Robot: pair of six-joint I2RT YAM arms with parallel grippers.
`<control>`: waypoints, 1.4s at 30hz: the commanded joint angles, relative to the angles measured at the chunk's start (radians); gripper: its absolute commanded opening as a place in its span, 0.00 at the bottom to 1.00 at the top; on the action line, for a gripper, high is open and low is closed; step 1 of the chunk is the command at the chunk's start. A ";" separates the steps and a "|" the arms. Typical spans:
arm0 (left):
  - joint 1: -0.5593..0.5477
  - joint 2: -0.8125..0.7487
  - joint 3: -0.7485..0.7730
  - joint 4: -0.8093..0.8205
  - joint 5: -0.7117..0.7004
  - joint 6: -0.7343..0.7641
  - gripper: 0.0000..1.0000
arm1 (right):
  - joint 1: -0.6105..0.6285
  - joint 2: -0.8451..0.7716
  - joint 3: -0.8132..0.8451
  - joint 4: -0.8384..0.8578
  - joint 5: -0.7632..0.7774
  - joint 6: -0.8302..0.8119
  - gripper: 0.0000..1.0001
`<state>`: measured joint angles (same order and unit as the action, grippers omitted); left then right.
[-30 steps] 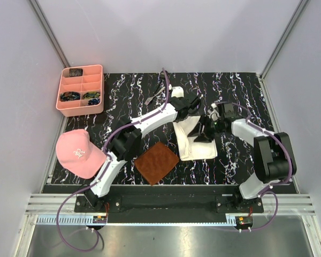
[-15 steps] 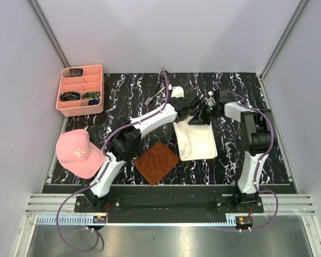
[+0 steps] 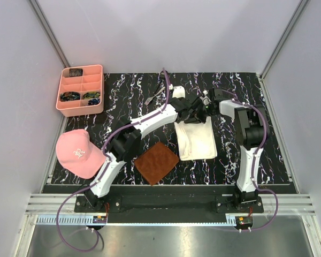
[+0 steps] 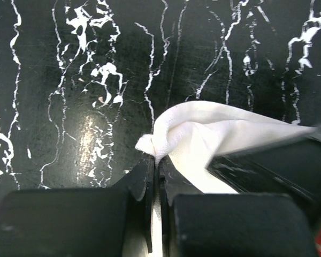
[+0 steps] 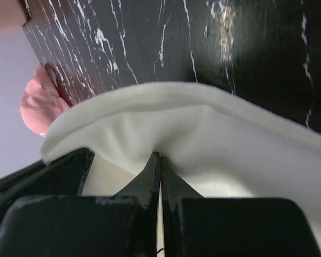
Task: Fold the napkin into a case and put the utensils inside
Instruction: Fold the lower triangle-folded napkin at the center of the board.
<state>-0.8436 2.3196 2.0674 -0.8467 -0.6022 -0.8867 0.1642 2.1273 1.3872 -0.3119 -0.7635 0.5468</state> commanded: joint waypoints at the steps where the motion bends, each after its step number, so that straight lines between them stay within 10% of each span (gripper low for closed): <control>1: -0.015 -0.075 -0.015 0.072 -0.016 0.015 0.00 | 0.026 0.075 0.084 0.014 -0.040 -0.002 0.00; 18: -0.025 -0.058 -0.076 0.343 0.078 0.081 0.00 | 0.011 0.088 0.213 -0.173 0.024 -0.102 0.01; 30: -0.025 -0.063 -0.118 0.429 0.128 0.086 0.00 | -0.023 -0.112 0.132 -0.357 0.233 -0.149 0.22; 42: -0.031 -0.075 -0.130 0.460 0.136 0.091 0.00 | -0.035 0.009 0.064 -0.259 0.231 -0.214 0.06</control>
<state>-0.8658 2.3066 1.9366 -0.4461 -0.4664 -0.8070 0.1303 2.0838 1.4338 -0.5976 -0.5571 0.3656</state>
